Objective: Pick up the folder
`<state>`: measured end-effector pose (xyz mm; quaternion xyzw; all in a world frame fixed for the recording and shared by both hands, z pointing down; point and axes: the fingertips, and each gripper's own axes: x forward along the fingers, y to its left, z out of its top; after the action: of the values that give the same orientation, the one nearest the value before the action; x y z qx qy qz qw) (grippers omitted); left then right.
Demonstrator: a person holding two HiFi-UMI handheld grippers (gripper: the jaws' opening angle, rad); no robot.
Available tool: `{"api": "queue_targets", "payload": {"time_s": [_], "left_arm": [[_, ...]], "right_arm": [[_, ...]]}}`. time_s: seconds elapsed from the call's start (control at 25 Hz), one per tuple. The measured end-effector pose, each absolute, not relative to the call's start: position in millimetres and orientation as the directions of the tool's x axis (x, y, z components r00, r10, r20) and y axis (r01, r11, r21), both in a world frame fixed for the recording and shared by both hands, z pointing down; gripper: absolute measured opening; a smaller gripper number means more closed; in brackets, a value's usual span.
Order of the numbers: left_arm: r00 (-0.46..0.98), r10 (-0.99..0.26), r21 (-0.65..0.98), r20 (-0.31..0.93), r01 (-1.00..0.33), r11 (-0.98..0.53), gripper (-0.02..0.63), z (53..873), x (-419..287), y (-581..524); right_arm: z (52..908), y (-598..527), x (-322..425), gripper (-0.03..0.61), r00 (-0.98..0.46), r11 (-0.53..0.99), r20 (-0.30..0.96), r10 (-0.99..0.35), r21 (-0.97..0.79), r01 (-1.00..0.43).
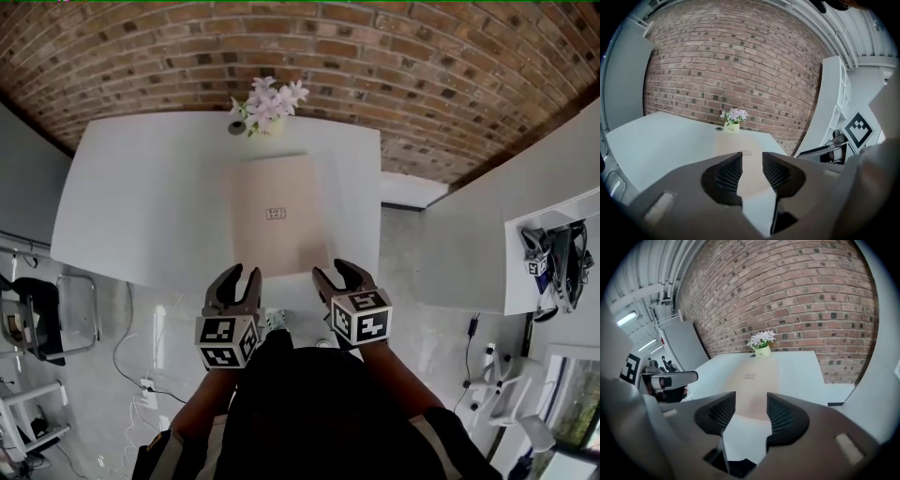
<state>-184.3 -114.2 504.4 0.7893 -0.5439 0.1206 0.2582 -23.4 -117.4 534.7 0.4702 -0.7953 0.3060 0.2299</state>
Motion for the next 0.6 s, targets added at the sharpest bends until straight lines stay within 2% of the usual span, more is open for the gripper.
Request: {"api": "queue_targets", "payload": {"time_s": [0.24, 0.44, 0.6], "left_arm": [[0.410, -0.730, 0.300, 0.546, -0.910, -0.287, 0.204, 542, -205, -150], [0.419, -0.681, 0.310, 0.601, -0.907, -0.285, 0.215, 573, -213, -172], [0.456, -0.615, 0.356, 0.644, -0.890, -0.287, 0.270, 599, -208, -180]], "right_arm": [[567, -149, -26, 0.274, -0.414, 0.312, 0.715, -0.563, -0.279, -0.908], [597, -165, -29, 0.324, -0.414, 0.269, 0.757, -0.505, -0.318, -0.909], [611, -178, -25, 0.362, -0.402, 0.244, 0.777, -0.484, -0.321, -0.915]]}}
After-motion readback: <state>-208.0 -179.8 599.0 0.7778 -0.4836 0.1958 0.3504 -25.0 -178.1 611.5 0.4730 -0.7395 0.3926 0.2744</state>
